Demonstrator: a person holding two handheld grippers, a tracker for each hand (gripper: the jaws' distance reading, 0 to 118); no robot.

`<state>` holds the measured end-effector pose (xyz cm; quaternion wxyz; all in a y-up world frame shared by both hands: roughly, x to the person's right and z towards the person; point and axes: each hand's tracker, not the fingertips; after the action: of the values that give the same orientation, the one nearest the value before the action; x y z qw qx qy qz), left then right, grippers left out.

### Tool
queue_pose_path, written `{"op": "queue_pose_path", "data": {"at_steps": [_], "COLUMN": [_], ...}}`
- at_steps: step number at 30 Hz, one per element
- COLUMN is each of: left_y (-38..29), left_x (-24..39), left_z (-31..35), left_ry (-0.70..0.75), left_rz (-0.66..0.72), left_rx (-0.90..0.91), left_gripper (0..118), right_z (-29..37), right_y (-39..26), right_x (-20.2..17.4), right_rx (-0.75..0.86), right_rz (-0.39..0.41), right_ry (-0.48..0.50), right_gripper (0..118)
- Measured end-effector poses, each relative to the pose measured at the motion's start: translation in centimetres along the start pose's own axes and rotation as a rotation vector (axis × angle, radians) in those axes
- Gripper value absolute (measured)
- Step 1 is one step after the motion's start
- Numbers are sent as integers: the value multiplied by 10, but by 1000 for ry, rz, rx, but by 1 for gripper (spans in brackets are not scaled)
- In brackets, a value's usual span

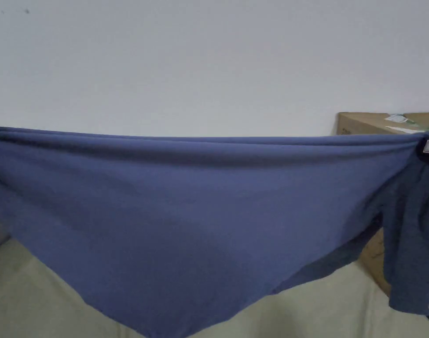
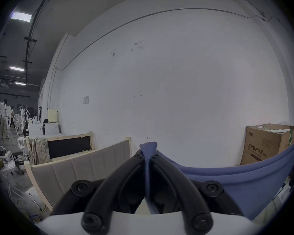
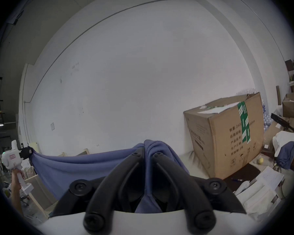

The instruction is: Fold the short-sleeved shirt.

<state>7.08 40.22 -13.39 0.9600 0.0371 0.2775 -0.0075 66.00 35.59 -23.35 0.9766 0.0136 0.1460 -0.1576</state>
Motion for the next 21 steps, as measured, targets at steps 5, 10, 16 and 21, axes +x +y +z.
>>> {"op": "queue_pose_path", "data": {"at_steps": [5, 10, 16, 21], "left_y": [-6, -15, -29, -56], "left_x": [4, 8, 30, 54], "left_z": [-3, -23, -49, -121], "left_ry": [-12, -28, -29, -21], "left_rz": [-3, -3, -16, -39], "left_rx": [-32, -68, -107, -155], "left_gripper": [0, 0, 0, 0], "right_z": [-12, -37, -72, -142], "right_y": [10, 7, -3, -17], "right_x": [-5, 5, 7, 17], "right_rx": [-3, -34, -60, -98], "right_rz": [46, 60, 57, 71], "right_ry": [-20, -44, -73, -86], "right_gripper": [6, 6, 6, 6]}}
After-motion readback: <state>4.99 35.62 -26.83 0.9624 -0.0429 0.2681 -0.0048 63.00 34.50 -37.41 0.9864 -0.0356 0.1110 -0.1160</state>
